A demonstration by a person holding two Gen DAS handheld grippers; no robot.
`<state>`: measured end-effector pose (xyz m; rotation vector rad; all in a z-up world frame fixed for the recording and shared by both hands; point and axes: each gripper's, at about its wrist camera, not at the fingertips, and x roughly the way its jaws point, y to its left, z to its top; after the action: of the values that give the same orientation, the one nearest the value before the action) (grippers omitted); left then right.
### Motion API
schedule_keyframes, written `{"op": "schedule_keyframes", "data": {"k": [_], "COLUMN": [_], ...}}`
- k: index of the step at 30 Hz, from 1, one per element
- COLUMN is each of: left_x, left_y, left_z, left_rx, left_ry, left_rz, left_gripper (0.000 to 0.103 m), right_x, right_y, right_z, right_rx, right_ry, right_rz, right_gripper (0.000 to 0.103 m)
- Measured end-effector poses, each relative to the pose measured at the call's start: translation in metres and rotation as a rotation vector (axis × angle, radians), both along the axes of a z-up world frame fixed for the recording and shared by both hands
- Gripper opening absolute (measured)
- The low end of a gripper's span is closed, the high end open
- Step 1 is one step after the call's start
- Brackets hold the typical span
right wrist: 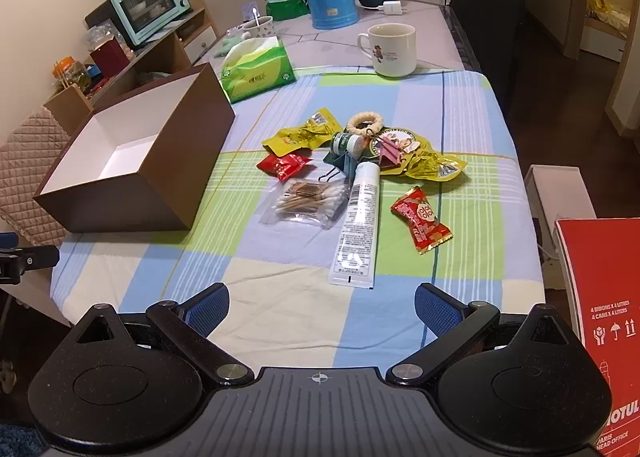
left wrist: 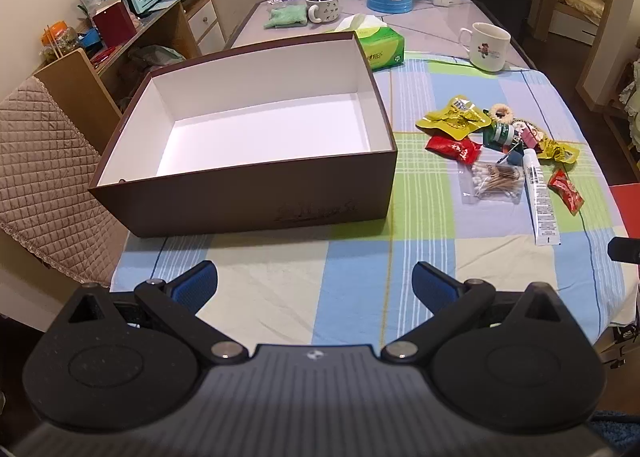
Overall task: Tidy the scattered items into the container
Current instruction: 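Move both tools toward the scattered items beside the box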
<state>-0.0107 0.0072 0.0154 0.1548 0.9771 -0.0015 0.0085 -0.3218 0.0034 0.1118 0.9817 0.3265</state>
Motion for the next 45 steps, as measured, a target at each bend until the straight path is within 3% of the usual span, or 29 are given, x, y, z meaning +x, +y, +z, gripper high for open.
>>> {"op": "schedule_keyframes", "data": {"k": [45], "left_x": [0.005], "left_y": [-0.007], "left_z": [-0.001], "left_rx": [-0.009], "left_ry": [-0.011], "left_rz": [0.049], "left_gripper": [0.102], "right_x": [0.009], "right_y": [-0.013], "right_z": [0.001], "right_rx": [0.013], "right_ry": [-0.015], "right_rz": [0.014], "right_gripper": [0.101]}}
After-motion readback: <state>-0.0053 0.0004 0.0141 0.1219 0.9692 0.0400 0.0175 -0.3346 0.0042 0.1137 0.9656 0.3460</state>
